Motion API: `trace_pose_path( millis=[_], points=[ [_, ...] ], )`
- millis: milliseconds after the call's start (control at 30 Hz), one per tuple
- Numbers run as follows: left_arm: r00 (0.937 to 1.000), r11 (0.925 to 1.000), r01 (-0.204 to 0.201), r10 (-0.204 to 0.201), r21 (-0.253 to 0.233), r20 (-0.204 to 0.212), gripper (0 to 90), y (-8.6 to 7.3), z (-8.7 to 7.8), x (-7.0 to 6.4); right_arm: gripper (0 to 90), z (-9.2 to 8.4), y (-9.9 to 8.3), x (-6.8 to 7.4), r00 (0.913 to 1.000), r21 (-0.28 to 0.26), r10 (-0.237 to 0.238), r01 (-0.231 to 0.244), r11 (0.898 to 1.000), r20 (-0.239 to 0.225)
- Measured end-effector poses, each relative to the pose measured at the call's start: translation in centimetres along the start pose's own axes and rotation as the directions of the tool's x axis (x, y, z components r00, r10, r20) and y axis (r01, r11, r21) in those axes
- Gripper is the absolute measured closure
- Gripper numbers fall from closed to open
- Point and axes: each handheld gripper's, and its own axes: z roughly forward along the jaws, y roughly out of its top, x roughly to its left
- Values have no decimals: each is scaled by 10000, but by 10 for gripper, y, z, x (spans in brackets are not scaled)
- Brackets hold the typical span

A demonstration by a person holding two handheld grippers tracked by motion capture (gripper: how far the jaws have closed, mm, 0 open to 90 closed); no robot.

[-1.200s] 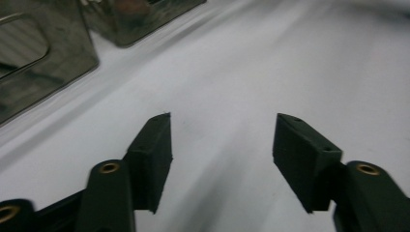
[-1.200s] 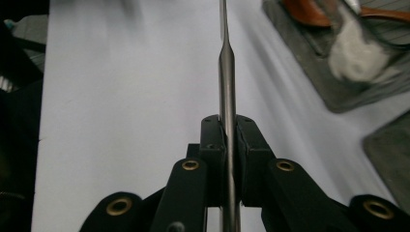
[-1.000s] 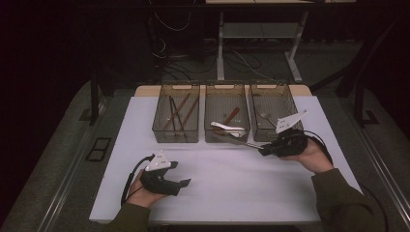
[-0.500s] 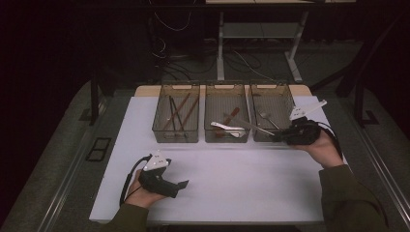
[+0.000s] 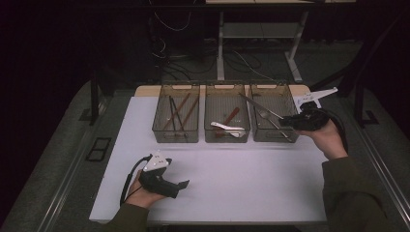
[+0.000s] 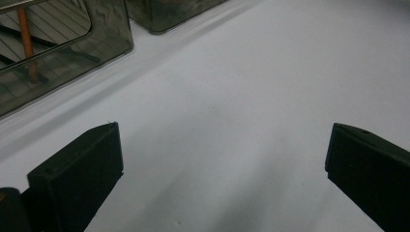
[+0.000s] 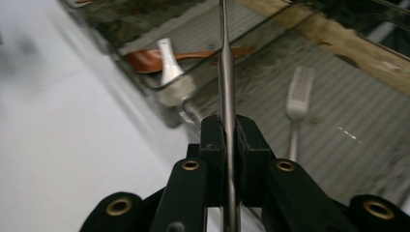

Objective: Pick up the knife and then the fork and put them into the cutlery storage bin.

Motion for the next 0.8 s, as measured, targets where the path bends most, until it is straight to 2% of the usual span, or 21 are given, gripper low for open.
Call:
trace_pose_path(
  millis=[133, 300, 533, 700, 800],
  points=[
    [10000, 10000, 15, -14, -57, 39, 0, 0, 0, 0, 833, 1, 2, -10, 9985, 37, 358, -360, 9993, 415],
    [10000, 9999, -16, 17, -112, 67, 0, 0, 0, 1, 833, 2, 3, -23, 9921, 83, 826, -838, 9964, 941],
    [10000, 9997, -7, 9, -248, 86, 0, 0, 1, 0, 833, 14, 1, -41, 9760, 354, 1494, -1568, 9870, 1586],
    [9999, 9997, -25, 28, -243, 126, 0, -1, 1, 0, 833, 27, 3, -49, 9628, 770, 1755, -1946, 9779, 2053],
    [9999, 9996, -50, 53, -266, 138, 0, -1, 1, 0, 833, 36, 2, -52, 9572, 1012, 1901, -2159, 9712, 2181]
  ],
)
